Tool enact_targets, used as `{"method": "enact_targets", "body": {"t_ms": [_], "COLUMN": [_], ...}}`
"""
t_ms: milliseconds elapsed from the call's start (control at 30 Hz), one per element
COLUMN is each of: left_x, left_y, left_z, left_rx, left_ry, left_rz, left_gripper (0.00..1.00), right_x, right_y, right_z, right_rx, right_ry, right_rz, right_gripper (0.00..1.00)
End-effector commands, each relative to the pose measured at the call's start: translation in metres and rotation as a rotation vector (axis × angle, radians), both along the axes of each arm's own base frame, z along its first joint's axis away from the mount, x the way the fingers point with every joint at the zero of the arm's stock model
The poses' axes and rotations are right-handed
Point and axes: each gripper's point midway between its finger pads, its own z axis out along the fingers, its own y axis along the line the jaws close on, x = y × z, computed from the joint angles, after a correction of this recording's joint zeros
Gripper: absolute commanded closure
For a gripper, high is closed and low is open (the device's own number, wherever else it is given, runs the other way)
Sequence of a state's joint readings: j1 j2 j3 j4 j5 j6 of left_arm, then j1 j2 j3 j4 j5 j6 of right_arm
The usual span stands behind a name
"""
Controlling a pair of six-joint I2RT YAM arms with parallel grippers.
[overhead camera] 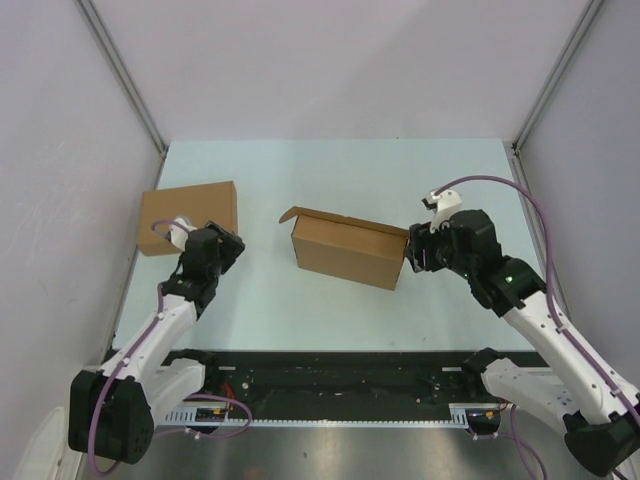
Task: Fold the paper box
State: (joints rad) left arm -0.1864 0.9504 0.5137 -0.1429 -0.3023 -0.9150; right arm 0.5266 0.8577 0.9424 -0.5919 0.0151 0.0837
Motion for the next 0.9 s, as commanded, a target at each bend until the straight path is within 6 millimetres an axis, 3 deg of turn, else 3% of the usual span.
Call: {"method": "enact_targets", "body": {"t_ms": [0,400,600,867], "left_x": [0.008,0.012,0.014,0.02], "left_y": [0.0,0.001,0.002,0.001], "left_z": [0.018,0.034,0.041,0.072], "left_rx": [0.007,0.032,0.046,0.102], "left_ry": [-0.035,-0.069,-0.078,-0.126], "left_rz": [-0.017,-0.024,-0.029,-0.077], "left_gripper": [0.27,0.28,0.29,0.29], "right_x": [0.01,0.037,0.041,0.039], "right_y": [-0.007,-0.01,-0.009,-0.011], "right_z": [0.002,0.005,0.004,0.003], "right_rx": [-0.099,-0.137,-0.14,-0.146], "right_ry": [-0.024,-0.034,-0.028,-0.024], "right_rz": [-0.035,-0.089,-0.093,-0.101], "right_gripper": [0.42,0.5,0.66,0.8]}}
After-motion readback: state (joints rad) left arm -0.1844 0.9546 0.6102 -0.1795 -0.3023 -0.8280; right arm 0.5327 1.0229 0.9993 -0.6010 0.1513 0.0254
